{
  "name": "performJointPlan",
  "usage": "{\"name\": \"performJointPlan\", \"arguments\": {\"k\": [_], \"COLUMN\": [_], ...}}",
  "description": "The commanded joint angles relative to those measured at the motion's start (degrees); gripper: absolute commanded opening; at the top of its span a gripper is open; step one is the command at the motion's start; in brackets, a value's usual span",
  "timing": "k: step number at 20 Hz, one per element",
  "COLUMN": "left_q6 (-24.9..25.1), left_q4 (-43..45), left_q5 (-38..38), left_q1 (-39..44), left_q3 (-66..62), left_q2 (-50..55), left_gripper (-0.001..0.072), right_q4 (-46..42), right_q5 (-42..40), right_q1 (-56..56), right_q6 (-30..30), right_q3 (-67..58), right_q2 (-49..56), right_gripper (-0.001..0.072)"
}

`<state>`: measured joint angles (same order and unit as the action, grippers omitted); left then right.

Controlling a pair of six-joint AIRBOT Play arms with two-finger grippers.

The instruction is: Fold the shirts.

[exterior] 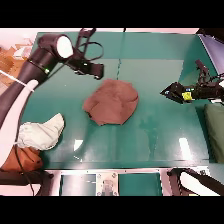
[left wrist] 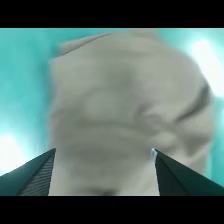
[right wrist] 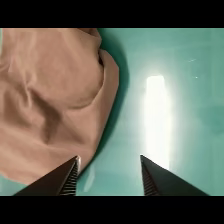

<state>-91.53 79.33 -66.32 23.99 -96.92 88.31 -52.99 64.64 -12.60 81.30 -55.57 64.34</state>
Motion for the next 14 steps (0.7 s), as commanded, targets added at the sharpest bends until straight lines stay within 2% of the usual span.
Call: {"name": "performJointPlan", "arguments": {"k": [1, 3, 5, 9, 14], "left_q6": [-1.44, -1.70, -0.70, 4.85, 4.98], "left_q4": [-0.52, -2.05, -8.46, -22.69, -24.33], "left_q5": [-11.06, -13.79, -12.39, -0.02, 18.34], "left_q1": [-6.97, -9.88, -10.38, -7.41, -6.25], "left_q3": [1.77, 8.09, 17.18, 32.24, 36.26], "left_q2": [0.59, 0.59, 0.59, 0.59, 0.59], "left_gripper": [0.0718, 0.0718, 0.0718, 0.0718, 0.0717], "right_q4": [0.02, 0.04, 2.99, 14.69, 15.13], "right_q5": [-1.73, -4.70, -6.75, -7.19, -7.19], "right_q1": [-0.17, -0.17, -0.17, 1.16, 7.32], "right_q6": [-0.57, -0.59, -2.62, -10.47, -10.43], "right_q3": [1.73, 2.71, 2.45, -1.77, -12.46], "right_q2": [1.33, 4.57, 9.18, 20.65, 32.00], "right_gripper": [0.0516, 0.0515, 0.0514, 0.0501, 0.0501]}}
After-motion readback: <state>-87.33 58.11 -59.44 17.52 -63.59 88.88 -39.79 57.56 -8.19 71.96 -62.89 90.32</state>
